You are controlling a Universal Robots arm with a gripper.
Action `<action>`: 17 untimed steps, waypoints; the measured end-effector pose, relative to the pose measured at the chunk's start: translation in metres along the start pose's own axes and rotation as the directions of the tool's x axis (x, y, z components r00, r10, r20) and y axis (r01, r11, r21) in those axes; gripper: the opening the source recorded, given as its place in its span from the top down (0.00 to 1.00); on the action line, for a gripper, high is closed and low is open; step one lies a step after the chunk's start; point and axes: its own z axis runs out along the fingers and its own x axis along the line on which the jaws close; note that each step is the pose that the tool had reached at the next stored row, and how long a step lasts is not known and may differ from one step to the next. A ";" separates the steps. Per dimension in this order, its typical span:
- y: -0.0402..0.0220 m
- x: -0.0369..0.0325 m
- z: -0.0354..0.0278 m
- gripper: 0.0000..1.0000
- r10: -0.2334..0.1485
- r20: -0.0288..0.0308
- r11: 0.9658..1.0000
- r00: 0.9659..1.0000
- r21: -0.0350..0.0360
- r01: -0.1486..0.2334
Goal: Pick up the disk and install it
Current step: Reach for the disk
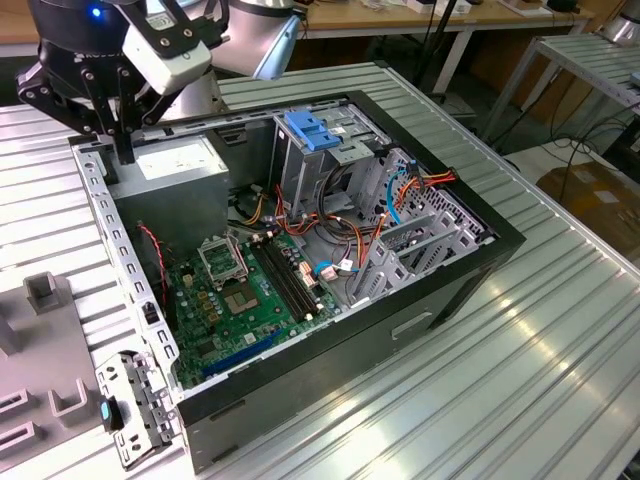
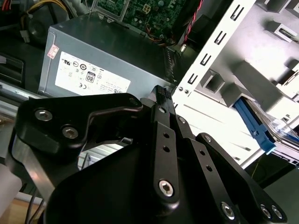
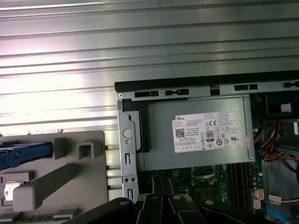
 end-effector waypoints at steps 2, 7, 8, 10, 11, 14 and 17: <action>-0.0001 0.0009 0.0000 0.89 0.000 0.000 1.000 1.000 0.000 0.000; -0.0004 0.0051 0.0003 0.89 0.000 -0.001 1.000 1.000 0.000 0.000; -0.0005 0.0064 0.0004 0.89 0.000 -0.002 1.000 1.000 0.000 0.000; -0.0006 0.0078 0.0006 0.89 0.000 -0.002 1.000 1.000 0.000 0.000; -0.0006 0.0082 0.0006 0.89 0.000 -0.003 1.000 1.000 0.000 0.000; -0.0008 0.0097 0.0007 0.89 0.000 -0.003 1.000 1.000 0.000 0.000; -0.0009 0.0115 0.0009 0.89 0.000 -0.004 1.000 1.000 0.000 0.000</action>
